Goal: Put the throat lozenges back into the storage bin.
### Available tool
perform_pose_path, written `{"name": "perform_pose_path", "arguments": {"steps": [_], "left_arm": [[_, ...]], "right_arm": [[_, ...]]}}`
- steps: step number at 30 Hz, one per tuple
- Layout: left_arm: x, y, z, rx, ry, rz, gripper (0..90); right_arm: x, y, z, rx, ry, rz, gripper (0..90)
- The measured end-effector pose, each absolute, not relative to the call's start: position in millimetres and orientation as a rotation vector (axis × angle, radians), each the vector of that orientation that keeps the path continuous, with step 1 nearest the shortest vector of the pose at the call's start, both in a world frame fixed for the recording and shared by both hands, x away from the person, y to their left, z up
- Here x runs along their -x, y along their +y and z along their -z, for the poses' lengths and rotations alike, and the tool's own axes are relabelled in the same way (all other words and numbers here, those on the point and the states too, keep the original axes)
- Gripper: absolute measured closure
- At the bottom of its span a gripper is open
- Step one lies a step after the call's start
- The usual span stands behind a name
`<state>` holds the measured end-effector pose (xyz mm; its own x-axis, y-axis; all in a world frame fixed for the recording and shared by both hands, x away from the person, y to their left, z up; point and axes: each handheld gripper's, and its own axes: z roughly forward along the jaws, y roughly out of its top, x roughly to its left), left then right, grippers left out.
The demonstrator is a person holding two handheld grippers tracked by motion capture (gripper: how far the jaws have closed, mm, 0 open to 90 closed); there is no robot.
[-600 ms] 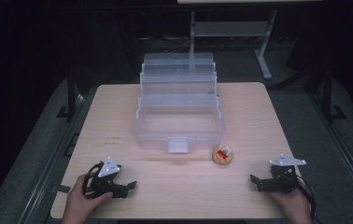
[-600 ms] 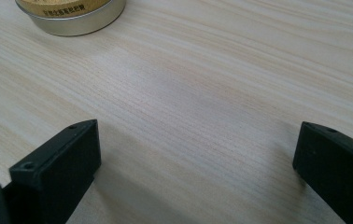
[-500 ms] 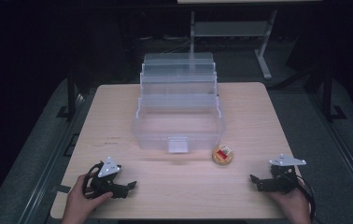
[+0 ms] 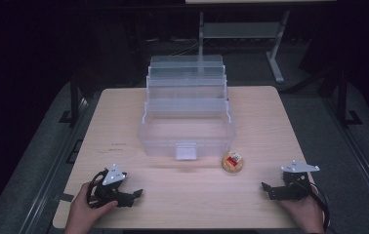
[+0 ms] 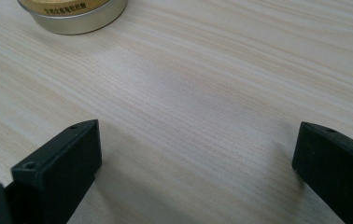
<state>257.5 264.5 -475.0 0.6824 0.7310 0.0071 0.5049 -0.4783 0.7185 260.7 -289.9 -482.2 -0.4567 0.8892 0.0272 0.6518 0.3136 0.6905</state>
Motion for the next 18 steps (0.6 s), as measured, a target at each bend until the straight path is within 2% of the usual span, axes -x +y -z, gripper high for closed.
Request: {"name": "perform_pose_path", "arguments": {"steps": [18], "left_arm": [[-257.3,264.6,474.8,-2.185,0.944,-0.409,10.9]], "right_arm": [[-262.1,-286.4,473.7,-1.38,2.269,-0.912,0.9]]}}
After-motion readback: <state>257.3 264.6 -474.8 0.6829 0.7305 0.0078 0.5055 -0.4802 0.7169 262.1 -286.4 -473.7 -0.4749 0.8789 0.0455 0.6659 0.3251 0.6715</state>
